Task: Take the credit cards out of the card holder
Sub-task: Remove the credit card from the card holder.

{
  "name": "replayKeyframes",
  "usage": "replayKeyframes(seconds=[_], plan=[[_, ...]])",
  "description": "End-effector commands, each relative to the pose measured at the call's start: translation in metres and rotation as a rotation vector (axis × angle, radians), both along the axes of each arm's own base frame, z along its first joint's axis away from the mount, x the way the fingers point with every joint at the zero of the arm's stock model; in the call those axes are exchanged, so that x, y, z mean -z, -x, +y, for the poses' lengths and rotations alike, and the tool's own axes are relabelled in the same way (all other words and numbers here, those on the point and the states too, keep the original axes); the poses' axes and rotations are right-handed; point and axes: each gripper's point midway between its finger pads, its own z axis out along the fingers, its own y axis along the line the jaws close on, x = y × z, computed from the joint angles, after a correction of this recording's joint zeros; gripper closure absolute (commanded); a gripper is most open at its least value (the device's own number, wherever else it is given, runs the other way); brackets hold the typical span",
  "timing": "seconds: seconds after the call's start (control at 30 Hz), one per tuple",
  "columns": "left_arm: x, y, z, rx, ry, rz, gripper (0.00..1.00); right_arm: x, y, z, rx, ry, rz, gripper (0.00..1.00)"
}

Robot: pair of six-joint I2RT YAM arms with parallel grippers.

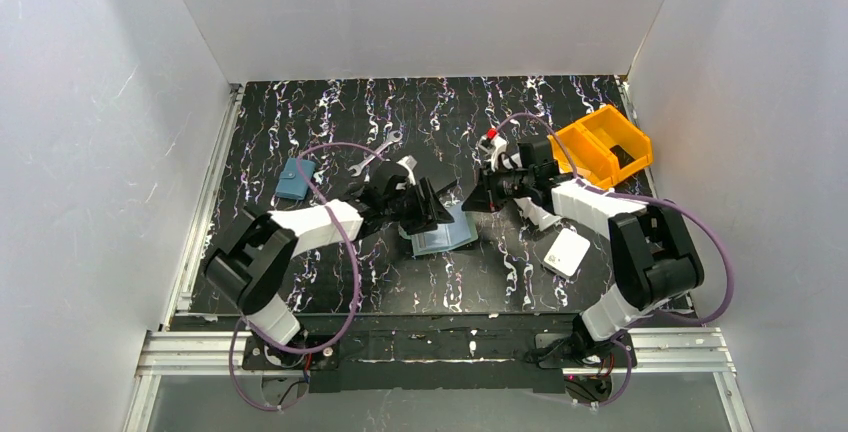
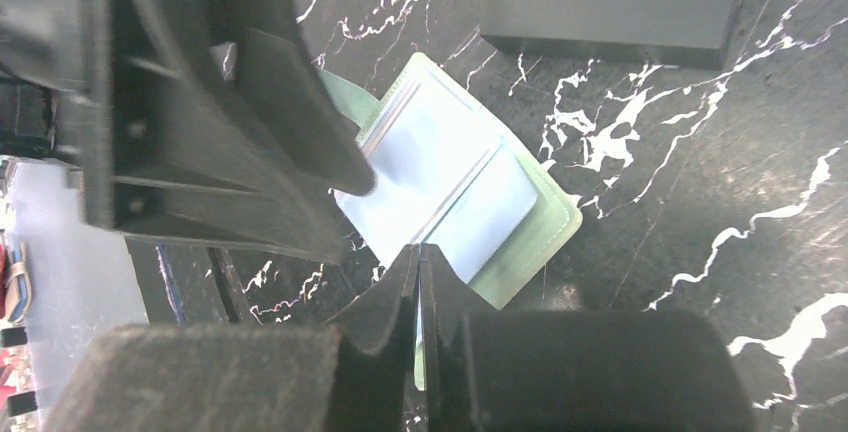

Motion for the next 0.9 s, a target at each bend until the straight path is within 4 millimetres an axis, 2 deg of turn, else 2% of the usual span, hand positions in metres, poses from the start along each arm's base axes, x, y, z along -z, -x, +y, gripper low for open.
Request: replayKeyframes(seconds=[0.0,0.17,0.27,0.43,0.57,0.87], plan=[[-0.028,0.001,0.025,-0.053,-0.025,-0.116,0.48,0.012,0.000,0.012,-0.006,0.016,0.025,0.89],[-0.025,0.010,0.041,-0.087,-0.052,-0.122,0.49,0.028,0.006,0.022,-0.029,0.094,0.010,0.89],[-0.019,0.011,0.044,-0.090,-0.075,-0.097,0.49,0.042,-0.003,0.015,0.013,0.177,0.000,0.89],[0.000,0.010,0.044,-0.068,-0.156,-0.024,0.51,0.061,-0.003,0.007,0.026,0.255,0.037,0.90],[0.009,0.010,0.047,-0.051,-0.225,0.018,0.51,0.068,-0.003,0.006,0.017,0.277,0.053,0.90],[0.017,0.013,0.038,-0.007,-0.212,0.055,0.51,0.072,-0.001,0.007,0.006,0.281,0.064,0.90]])
